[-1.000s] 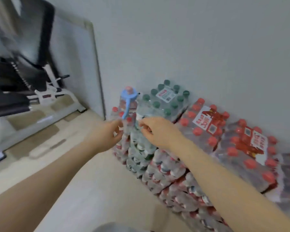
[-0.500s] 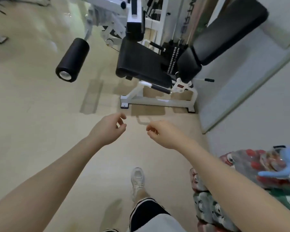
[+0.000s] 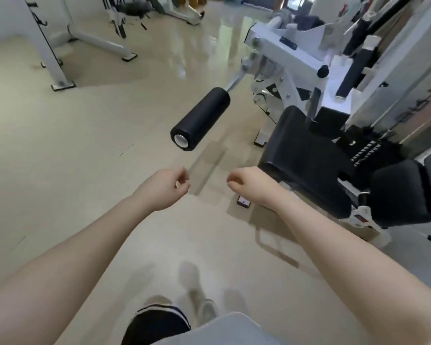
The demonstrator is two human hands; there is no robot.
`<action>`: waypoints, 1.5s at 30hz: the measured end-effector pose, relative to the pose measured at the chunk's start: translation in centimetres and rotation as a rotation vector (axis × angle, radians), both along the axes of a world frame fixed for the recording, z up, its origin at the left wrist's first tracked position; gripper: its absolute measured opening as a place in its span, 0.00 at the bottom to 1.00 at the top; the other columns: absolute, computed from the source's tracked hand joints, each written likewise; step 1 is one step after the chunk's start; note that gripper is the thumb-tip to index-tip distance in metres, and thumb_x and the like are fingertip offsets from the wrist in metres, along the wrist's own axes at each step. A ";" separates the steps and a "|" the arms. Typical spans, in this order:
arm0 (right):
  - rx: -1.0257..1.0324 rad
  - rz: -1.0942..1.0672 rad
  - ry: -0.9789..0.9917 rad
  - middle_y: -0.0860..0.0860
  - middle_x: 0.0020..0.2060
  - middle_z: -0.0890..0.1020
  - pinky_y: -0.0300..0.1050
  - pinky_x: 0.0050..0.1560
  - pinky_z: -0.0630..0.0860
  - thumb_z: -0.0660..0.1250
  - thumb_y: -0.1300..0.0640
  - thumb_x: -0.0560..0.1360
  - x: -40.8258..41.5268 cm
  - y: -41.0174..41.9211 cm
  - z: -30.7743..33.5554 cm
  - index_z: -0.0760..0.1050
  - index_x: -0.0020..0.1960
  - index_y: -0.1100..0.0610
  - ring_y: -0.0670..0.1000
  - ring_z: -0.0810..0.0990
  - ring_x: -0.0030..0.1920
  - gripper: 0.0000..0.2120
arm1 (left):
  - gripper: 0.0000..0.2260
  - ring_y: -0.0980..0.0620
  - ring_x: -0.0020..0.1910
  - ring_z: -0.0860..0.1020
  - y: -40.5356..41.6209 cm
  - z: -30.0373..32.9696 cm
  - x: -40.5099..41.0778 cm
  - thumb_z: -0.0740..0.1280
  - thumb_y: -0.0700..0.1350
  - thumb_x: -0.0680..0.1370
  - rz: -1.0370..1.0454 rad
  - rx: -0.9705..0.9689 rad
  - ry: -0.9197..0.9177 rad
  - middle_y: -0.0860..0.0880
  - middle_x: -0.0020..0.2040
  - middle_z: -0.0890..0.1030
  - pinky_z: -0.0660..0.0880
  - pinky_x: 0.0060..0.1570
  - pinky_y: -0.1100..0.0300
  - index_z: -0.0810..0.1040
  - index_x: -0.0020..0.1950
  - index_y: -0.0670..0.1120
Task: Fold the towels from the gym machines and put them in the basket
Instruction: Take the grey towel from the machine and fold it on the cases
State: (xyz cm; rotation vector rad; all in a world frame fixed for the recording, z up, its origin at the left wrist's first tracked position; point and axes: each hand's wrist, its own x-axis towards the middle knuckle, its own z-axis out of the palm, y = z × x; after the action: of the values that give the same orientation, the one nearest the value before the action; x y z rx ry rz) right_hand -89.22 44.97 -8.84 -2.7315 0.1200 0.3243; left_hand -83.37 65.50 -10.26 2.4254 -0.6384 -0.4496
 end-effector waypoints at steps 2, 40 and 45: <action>0.015 0.039 0.032 0.53 0.52 0.81 0.49 0.54 0.74 0.57 0.56 0.77 4.4 0.4 -0.6 0.77 0.54 0.58 0.54 0.77 0.53 0.12 | 0.07 0.53 0.36 0.72 0.3 -0.5 3.3 0.60 0.45 0.77 0.041 -0.024 0.032 0.54 0.48 0.75 0.71 0.39 0.57 0.73 0.52 0.45; 0.183 -0.973 -0.123 0.60 0.43 0.80 0.47 0.42 0.71 0.57 0.59 0.75 79.3 -19.8 -0.9 0.76 0.47 0.66 0.55 0.75 0.43 0.12 | 0.14 0.47 0.50 0.77 -29.7 1.0 90.7 0.59 0.46 0.78 -0.991 0.171 -0.218 0.49 0.60 0.76 0.68 0.46 0.60 0.68 0.63 0.46; -0.006 -1.231 -0.339 0.54 0.48 0.82 0.43 0.49 0.71 0.57 0.61 0.77 79.2 -24.8 2.1 0.78 0.50 0.61 0.53 0.78 0.49 0.10 | 0.16 0.48 0.53 0.76 -39.6 0.1 92.8 0.58 0.45 0.79 -1.170 0.146 -0.215 0.50 0.61 0.75 0.67 0.45 0.60 0.66 0.66 0.47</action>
State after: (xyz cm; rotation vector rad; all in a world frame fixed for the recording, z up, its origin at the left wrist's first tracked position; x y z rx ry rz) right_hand -10.03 20.18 -6.76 -2.1401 1.5537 -0.4753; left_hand 9.41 25.92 -10.12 1.9859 -2.1680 -0.6792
